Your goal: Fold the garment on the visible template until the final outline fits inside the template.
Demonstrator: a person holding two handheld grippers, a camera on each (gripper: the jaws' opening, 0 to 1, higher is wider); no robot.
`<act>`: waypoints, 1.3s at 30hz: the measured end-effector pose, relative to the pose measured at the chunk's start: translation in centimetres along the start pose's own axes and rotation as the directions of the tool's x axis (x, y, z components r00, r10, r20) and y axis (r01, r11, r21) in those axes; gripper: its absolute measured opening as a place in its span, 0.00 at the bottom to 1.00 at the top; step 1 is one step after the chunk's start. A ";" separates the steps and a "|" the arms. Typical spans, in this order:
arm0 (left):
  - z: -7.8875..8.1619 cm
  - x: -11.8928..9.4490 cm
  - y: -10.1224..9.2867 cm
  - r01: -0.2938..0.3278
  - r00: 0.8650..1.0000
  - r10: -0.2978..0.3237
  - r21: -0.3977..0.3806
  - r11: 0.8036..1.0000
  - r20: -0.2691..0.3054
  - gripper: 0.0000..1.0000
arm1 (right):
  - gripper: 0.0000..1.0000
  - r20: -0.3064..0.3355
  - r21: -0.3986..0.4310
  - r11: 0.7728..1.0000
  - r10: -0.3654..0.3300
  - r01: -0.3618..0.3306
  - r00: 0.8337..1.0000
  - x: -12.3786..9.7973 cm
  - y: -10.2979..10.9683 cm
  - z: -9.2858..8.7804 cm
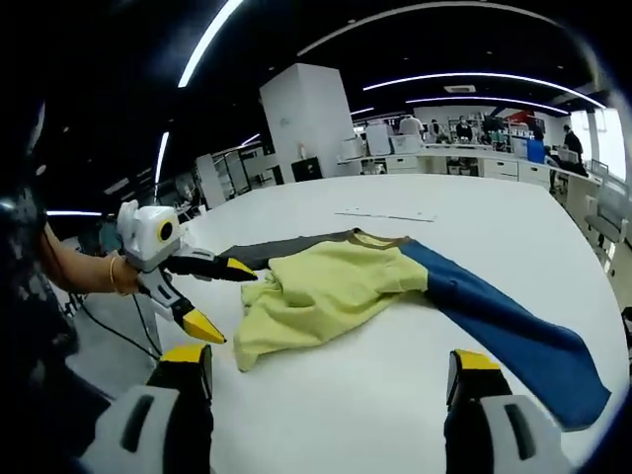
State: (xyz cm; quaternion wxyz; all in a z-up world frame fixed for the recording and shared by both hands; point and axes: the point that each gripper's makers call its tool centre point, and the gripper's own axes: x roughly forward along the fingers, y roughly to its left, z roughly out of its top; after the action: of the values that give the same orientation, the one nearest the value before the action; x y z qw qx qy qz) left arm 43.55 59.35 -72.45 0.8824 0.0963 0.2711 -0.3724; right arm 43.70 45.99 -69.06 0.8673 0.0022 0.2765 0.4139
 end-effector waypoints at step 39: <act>-3.4 3.5 -0.1 0.004 0.973 0.029 0.141 0.990 -0.231 0.14 | 0.94 -0.008 0.067 0.996 -0.057 0.058 0.998 -0.4 -0.4 -2.4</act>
State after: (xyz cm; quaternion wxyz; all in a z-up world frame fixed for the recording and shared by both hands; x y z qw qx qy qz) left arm 44.07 58.42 -77.23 0.8379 0.2026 0.3451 -0.3711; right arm 42.65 44.93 -71.02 0.8774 0.0221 0.2928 0.3794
